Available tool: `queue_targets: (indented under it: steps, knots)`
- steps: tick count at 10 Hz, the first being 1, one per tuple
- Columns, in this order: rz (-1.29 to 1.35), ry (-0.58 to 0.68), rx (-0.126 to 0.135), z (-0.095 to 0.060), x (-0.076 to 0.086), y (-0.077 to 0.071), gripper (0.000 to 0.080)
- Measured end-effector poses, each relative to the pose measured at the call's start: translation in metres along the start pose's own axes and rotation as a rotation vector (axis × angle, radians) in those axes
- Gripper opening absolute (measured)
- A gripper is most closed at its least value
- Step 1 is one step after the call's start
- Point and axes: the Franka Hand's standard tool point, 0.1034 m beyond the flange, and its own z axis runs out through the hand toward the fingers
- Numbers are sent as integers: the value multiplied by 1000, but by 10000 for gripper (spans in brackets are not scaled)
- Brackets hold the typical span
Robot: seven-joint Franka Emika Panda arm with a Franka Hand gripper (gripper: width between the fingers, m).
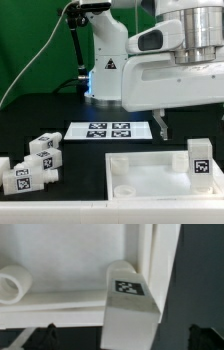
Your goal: Assemble one leg
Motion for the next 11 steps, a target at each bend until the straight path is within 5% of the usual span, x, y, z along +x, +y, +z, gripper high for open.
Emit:
queue_targets:
  steps: [6,8,11]
  knots:
    - [12,-6,-7,18,1,-1,635]
    - [9,-6,-6,18,1,-2,283]
    - [43,-5,-6,18,1,-2,285]
